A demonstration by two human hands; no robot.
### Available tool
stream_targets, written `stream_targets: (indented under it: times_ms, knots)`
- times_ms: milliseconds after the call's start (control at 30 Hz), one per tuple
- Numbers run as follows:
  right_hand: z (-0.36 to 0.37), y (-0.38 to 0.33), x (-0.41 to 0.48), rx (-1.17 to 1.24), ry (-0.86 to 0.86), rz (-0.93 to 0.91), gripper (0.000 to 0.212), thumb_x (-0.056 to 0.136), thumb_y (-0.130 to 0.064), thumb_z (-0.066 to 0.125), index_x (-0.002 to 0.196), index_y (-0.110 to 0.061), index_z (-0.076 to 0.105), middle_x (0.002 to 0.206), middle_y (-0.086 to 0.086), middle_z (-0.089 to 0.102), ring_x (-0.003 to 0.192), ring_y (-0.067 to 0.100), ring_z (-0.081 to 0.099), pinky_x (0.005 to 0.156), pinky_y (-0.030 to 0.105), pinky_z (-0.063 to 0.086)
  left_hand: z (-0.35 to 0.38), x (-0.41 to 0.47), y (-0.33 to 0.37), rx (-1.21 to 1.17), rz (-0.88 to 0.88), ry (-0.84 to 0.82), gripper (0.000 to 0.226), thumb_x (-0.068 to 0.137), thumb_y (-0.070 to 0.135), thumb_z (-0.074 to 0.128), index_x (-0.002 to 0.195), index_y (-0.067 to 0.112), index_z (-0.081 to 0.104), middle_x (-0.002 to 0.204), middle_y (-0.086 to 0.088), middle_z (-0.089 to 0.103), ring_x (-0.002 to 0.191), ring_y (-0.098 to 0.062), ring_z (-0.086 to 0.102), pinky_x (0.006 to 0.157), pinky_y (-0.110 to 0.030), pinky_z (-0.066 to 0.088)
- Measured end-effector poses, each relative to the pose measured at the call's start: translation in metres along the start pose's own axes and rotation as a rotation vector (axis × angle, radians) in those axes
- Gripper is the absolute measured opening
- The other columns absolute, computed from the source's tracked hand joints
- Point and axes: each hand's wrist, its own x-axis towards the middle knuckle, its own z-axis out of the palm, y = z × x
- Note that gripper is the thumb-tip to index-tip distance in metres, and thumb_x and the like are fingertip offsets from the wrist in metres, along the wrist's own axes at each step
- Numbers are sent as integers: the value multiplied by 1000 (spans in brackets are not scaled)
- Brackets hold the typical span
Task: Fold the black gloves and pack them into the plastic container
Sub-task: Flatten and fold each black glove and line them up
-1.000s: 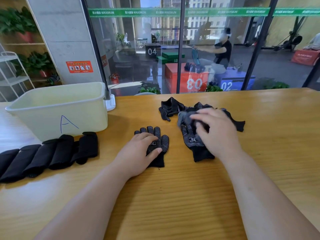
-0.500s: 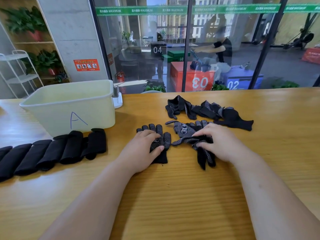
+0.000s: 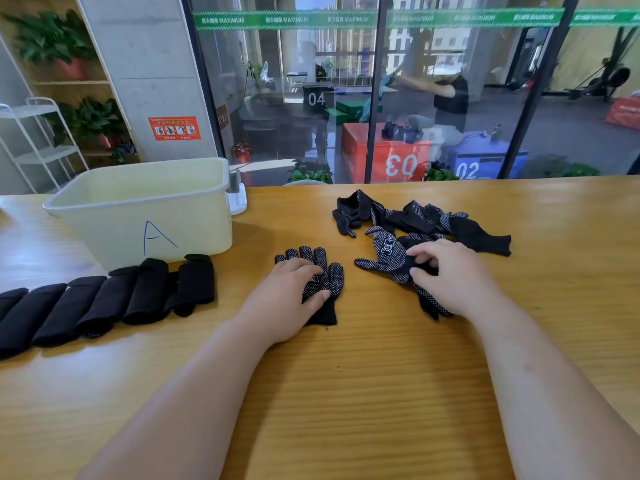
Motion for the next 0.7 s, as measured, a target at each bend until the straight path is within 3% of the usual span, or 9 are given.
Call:
stream_targets:
  times_ms: [67,167,267,400,533,700]
  knots:
    - [1,3,-1,-43,-24,44,33,91,-35,79,123,-40,71,105,-22,66,107,13,59,88,37,53,0,0,0,4,1,-3,57,104,58,55,154,30,53,157,11,48,150,-14,37,123,-41,38]
    - [1,2,0,-78,51,86,11,92,-38,80,101,-43,76,92,-21,70,101,14,63,85,39,57,-1,0,0,4,2,-5,57,104,58,55,154,30,53,158,11,47,150,-14,37,123,-41,38]
    - [-3,-3,3,-85,219,89,13,96,-34,74,85,-40,72,94,-15,63,99,18,55,76,36,47,-1,-1,1,7,2,-7,58,104,59,54,154,30,52,158,11,47,150,-14,37,123,-42,38]
    - [-9,-11,3,-32,266,8,3,95,-42,73,95,-41,70,106,-13,61,105,17,52,80,36,43,-2,-1,1,14,1,-8,58,105,59,54,155,30,52,158,11,47,150,-14,36,123,-42,37]
    - [2,-13,1,-267,-1,88,40,88,-61,76,120,-37,75,120,-8,66,118,20,53,89,43,54,-2,-1,2,12,-2,-9,57,105,58,54,154,30,52,158,11,47,151,-14,36,123,-41,37]
    - [3,-15,2,-252,193,40,20,99,-46,69,108,-33,82,109,-6,69,105,24,56,81,42,53,-2,-1,2,9,-1,-10,56,105,58,55,154,30,53,158,12,47,151,-13,36,124,-40,37]
